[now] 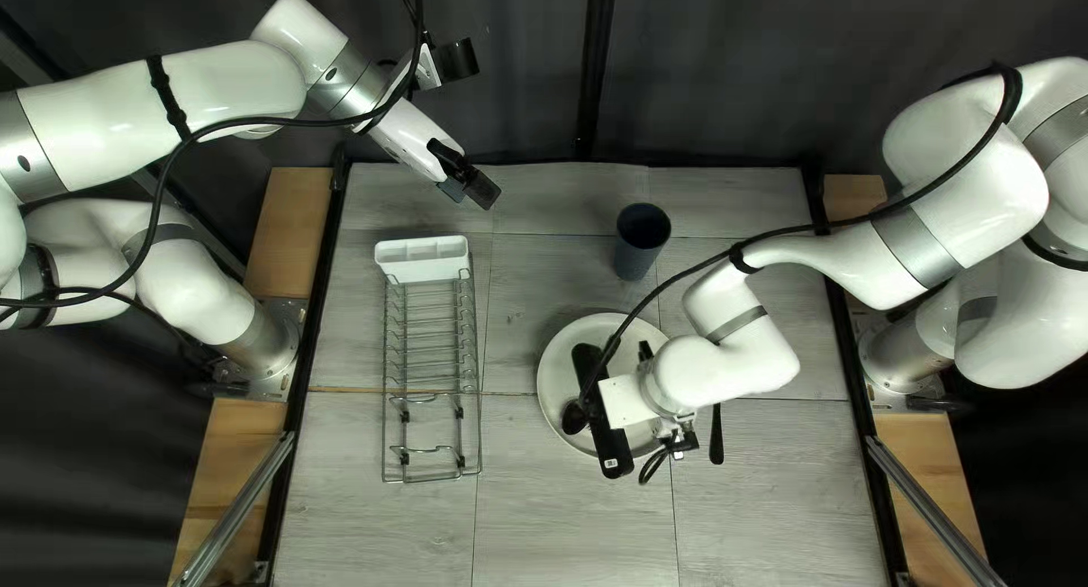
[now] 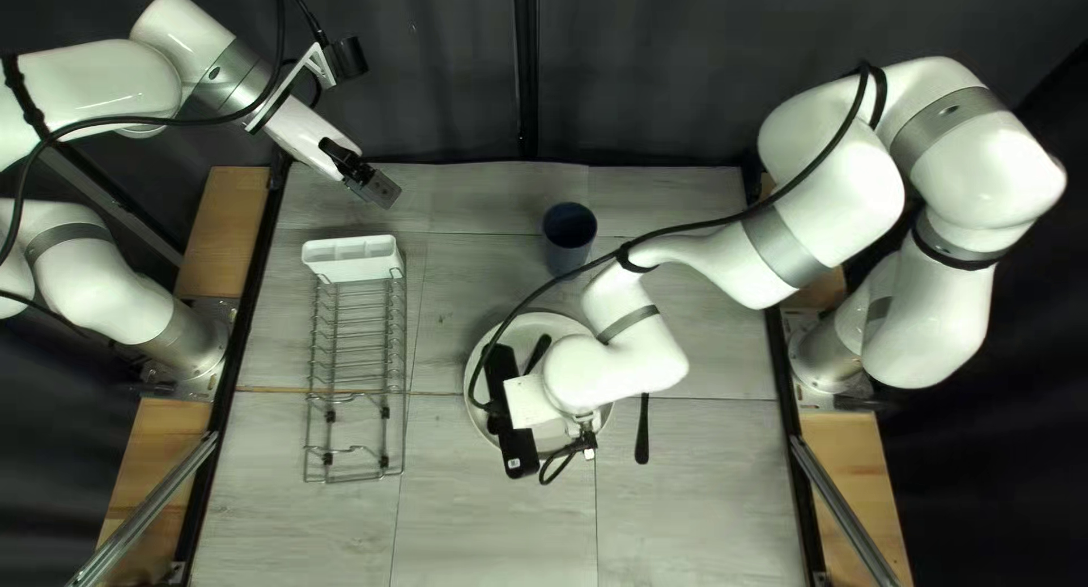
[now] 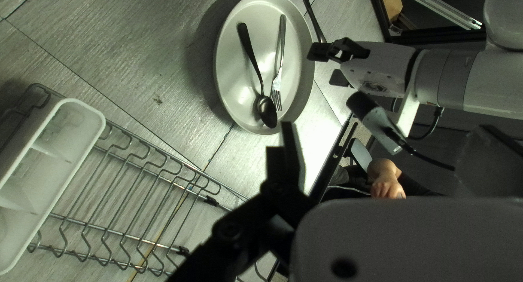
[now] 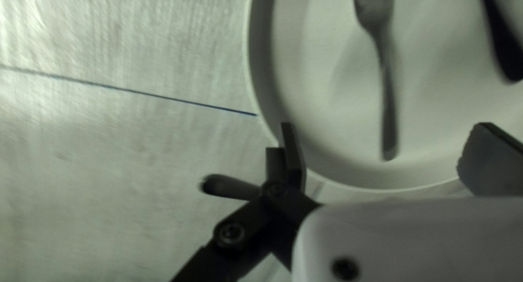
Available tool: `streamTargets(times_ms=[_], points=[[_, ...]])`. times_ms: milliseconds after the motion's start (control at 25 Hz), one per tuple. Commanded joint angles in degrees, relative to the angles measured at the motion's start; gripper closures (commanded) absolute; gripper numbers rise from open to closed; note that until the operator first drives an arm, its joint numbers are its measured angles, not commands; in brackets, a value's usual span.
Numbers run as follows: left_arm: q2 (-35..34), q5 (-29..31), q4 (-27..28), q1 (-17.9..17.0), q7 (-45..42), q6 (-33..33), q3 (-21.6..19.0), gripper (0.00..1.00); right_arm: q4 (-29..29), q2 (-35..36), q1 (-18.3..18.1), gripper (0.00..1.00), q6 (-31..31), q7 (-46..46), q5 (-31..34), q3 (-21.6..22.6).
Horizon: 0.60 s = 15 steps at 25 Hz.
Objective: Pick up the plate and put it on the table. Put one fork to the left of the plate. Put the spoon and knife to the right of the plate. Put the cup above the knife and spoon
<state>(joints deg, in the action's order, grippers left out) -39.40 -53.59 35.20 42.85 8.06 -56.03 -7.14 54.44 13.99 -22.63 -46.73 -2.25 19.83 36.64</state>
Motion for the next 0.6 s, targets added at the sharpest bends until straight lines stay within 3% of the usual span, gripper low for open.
streamTargets(times_ms=[40,440,480,520,560,600], points=[[0.0,0.0,0.0,0.0,0.0,0.0,0.0,0.0,6.0,5.9,-2.0,0.0,-0.7,11.9,3.6,-1.1],[0.0,0.0,0.0,0.0,0.0,0.0,0.0,0.0,10.2,14.8,-3.5,0.04,2.7,23.8,6.3,-1.5],[0.0,0.0,0.0,0.0,0.0,0.0,0.0,0.0,10.6,15.2,-3.3,0.19,2.6,24.0,6.4,-1.4],[0.0,0.0,0.0,0.0,0.0,0.0,0.0,0.0,11.0,15.8,-3.0,0.27,2.5,24.4,6.7,-1.4],[0.0,0.0,0.0,0.0,0.0,0.0,0.0,0.0,11.2,16.1,-2.9,0.32,2.4,24.6,6.7,-1.4],[0.0,0.0,0.0,0.0,0.0,0.0,0.0,0.0,11.2,16.3,-2.9,0.3,2.6,25.1,6.9,-1.3]])
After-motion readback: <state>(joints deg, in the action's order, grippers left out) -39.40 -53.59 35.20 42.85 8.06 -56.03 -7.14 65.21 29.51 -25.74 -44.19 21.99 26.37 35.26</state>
